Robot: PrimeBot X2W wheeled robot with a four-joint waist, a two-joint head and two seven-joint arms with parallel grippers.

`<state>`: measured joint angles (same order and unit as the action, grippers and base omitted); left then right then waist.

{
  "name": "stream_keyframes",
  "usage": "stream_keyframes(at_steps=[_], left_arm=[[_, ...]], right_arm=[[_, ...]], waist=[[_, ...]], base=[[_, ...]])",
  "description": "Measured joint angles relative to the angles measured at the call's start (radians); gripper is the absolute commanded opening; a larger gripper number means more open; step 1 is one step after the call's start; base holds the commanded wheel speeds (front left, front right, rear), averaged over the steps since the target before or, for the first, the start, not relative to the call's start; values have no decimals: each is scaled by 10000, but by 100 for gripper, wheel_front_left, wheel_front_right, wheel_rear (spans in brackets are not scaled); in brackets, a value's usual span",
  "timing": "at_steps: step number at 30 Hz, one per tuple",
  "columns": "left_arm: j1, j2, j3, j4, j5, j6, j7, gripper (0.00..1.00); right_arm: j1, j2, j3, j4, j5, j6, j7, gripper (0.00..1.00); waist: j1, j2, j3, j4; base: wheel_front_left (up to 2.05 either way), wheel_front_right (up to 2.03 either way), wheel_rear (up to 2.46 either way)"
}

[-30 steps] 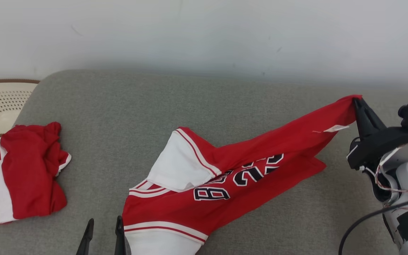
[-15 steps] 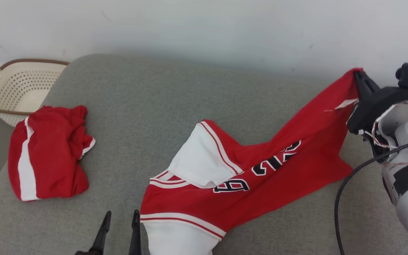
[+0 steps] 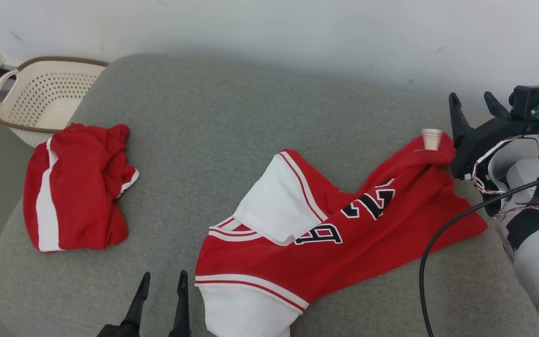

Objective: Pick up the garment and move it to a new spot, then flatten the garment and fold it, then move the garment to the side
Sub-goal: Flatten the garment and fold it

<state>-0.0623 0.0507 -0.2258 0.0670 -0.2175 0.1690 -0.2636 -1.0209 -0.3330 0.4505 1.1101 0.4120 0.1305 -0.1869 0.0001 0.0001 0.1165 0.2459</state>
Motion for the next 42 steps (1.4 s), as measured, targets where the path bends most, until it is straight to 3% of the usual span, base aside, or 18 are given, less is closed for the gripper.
stream_keyframes(at_steps=[5,18,26,35,36,37,38,42], left_arm=[[11,-2,90,-12,13,-6,0,100],[217,-2,374,-157,61,-4,0,100],[206,-4,382,-194,92,-29,0,100],[188,0,355,-176,146,-77,0,100],[186,-2,362,-174,146,-77,0,100],[183,-2,368,-173,146,-77,0,100],[179,-2,368,-171,146,-77,0,100],[178,-2,405,-159,146,-61,0,100]], right_arm=[[191,-104,299,-151,556,0,-378,100],[2712,-711,1555,-953,2163,0,-314,100],[3442,-679,1950,-1122,3137,0,138,100],[3354,-520,2219,-479,3407,0,360,100],[3345,-500,2238,-407,3467,0,370,91],[3337,-483,2272,-334,3490,0,385,40],[3336,-477,2299,-290,3521,0,384,0],[3301,-454,2364,-251,3716,0,199,0]], waist=[[0,0,-153,-287],[-1,-2,-366,-1035],[-1,-2,-205,-961],[-1,-1,-59,-625],[0,-1,-47,-595],[0,-1,-38,-568],[0,-1,-33,-545],[0,-1,-30,-536]], base=[[0,0,0],[0,0,0],[0,0,0],[0,0,0],[0,0,0],[0,0,0],[0,0,0],[0,0,0]])
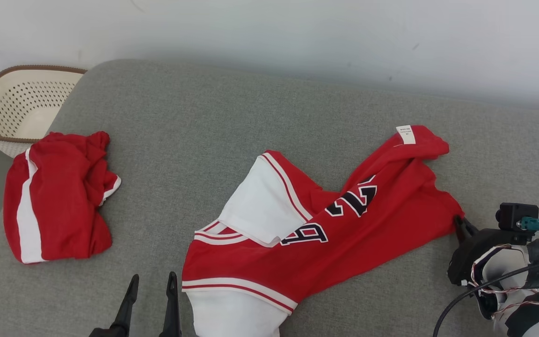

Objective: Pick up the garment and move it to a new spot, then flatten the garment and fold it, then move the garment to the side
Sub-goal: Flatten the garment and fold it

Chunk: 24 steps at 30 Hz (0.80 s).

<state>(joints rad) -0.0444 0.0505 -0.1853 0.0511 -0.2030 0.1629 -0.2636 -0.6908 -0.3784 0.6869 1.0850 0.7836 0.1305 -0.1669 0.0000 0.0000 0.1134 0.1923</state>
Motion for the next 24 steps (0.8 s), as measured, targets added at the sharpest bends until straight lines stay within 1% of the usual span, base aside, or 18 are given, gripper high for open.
stream_keyframes(at_steps=[6,13,18,24], left_arm=[[36,0,109,75,-4,12,0,100],[295,0,178,96,-63,17,0,100],[470,2,224,77,-107,67,0,100],[507,0,192,-12,-151,182,0,100]], right_arm=[[122,-52,-50,-456,334,0,-585,0],[1094,-447,-12,-2094,635,0,-761,0],[1896,-886,-251,-3344,704,0,-305,0],[3112,-1243,-1076,-4934,337,0,648,0]], waist=[[0,0,-190,-157],[0,0,-490,-557],[-1,0,-661,-909],[-1,0,-727,-1240]], base=[[0,0,0],[0,0,0],[0,0,0],[0,0,0]])
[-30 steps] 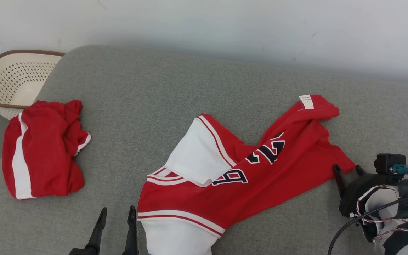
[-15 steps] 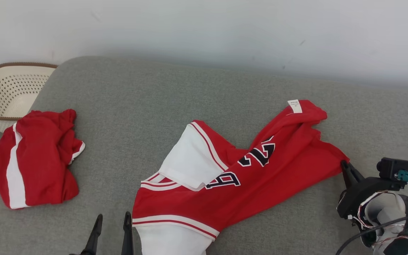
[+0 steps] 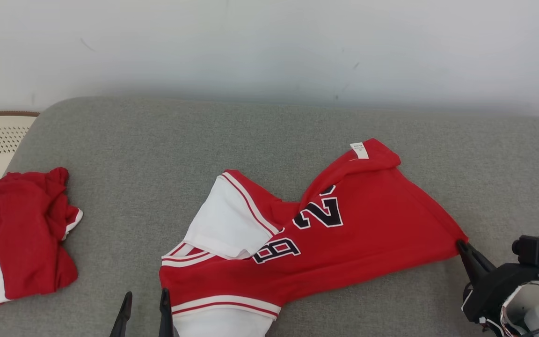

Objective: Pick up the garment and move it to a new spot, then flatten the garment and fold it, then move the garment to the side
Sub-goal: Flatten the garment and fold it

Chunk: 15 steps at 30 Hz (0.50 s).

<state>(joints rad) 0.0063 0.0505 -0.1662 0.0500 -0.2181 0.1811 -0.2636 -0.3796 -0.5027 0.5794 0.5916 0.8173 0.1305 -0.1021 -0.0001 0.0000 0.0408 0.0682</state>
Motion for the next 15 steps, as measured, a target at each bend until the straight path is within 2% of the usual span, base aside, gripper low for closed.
stream_keyframes(at_steps=[6,10,15], left_arm=[[110,0,4,-27,-19,52,0,100],[106,-2,13,-23,-25,40,0,100],[96,0,23,19,-27,-25,0,100]], right_arm=[[1652,-96,-1467,-2044,-648,0,1534,0],[2719,-17,-2901,-3273,-1350,0,2581,0],[3782,792,-4328,-4598,-2209,0,3634,0]], waist=[[0,1,56,-129],[0,1,81,-126],[0,1,89,-45]], base=[[0,0,0],[0,0,0],[0,0,0]])
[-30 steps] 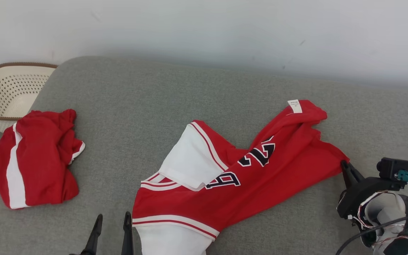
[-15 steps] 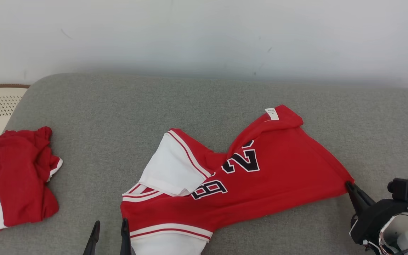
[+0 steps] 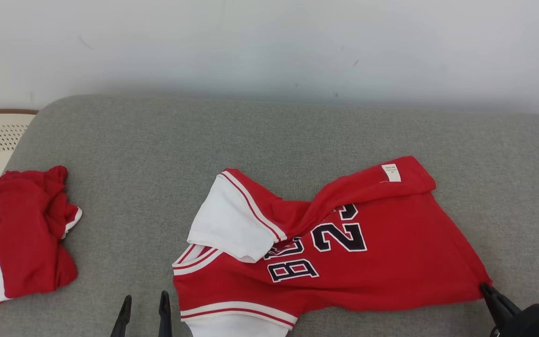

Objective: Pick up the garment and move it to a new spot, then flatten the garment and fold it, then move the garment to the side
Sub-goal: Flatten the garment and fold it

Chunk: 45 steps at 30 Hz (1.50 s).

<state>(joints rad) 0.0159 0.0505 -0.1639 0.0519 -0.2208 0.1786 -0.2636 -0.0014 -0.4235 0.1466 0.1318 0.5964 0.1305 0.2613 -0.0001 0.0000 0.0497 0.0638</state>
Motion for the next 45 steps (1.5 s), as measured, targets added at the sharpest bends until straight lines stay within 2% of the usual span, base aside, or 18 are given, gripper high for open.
stream_keyframes(at_steps=[1,2,3,10,14,28,45], left_arm=[[-2,0,12,15,0,-10,0,100],[-5,0,15,36,0,-12,0,100],[-5,-2,31,48,0,-13,0,100],[9,0,188,50,15,-86,0,100],[57,0,295,17,86,-100,0,100],[405,0,640,-339,360,-88,0,100],[455,61,947,-336,1126,-199,0,100]], right_arm=[[168,194,-178,-192,-127,0,123,0],[295,353,-360,-339,-339,0,173,37],[386,504,-527,-495,-571,0,209,100],[554,1143,-1256,-1066,-2019,0,-128,100],[509,1488,-1306,-1407,-2637,0,-991,100],[157,1885,-813,-1262,-3515,0,-3638,100],[308,2577,-1120,-575,-3877,0,-4614,100]], waist=[[0,0,-4,17],[0,0,-11,34],[0,0,-24,49],[0,0,-165,66],[0,0,-322,23],[0,0,-670,-333],[0,0,-837,-907]], base=[[0,0,0],[0,0,0],[0,0,0],[0,0,0],[0,0,0],[0,0,0],[0,0,0]])
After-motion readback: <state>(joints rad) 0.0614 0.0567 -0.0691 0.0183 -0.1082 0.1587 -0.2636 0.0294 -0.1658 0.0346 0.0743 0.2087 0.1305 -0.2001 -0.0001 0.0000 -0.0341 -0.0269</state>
